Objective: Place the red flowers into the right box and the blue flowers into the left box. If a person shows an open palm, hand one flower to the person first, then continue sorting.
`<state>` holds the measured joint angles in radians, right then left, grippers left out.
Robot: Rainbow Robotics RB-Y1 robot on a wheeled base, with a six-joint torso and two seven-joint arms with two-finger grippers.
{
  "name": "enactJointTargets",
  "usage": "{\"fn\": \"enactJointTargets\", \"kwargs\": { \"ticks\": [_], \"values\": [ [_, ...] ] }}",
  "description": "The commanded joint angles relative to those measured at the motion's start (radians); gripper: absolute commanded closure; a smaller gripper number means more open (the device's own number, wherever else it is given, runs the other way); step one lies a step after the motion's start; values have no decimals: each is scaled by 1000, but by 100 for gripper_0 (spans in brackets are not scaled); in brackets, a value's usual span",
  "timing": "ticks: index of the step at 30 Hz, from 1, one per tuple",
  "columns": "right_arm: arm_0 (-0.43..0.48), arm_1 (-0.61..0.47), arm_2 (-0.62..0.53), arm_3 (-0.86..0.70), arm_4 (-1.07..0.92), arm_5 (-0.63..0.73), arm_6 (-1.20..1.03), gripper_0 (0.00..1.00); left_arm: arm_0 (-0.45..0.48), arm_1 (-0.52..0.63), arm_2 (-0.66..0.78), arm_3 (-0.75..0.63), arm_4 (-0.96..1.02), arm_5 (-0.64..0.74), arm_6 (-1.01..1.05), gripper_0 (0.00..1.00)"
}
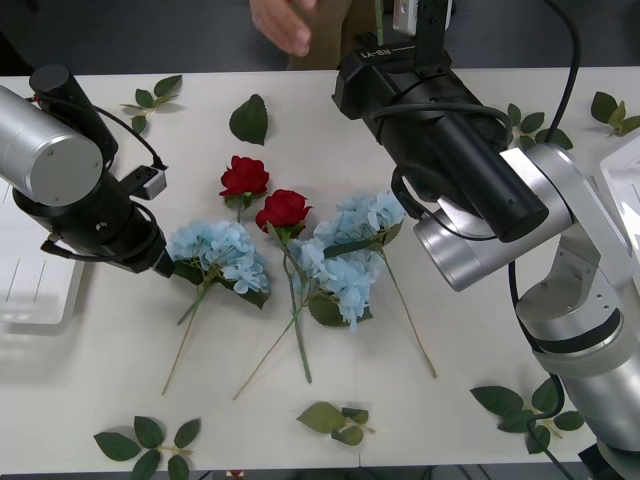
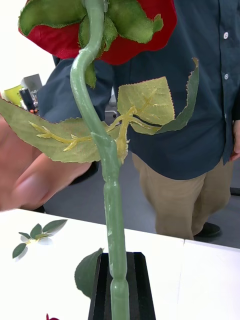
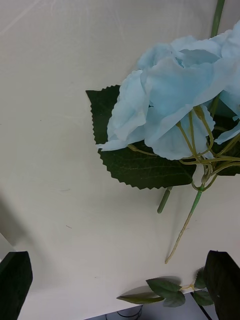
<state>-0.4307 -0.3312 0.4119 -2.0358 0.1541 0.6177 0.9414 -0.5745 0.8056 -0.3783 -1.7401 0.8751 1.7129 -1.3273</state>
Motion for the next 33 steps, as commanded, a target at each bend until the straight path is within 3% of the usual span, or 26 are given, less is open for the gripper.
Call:
{"fn": "enactJointTargets", "kwargs": {
  "ticks": [1, 33],
  "values": [
    [-30, -38, 8, -12, 9, -15, -39, 100, -4, -3, -10, -29, 2, -12, 45, 0],
    [-26, -38, 10, -12, 9, -15, -41, 100, -5, -13, -10, -29, -2, -13, 45, 0]
  ]
}}
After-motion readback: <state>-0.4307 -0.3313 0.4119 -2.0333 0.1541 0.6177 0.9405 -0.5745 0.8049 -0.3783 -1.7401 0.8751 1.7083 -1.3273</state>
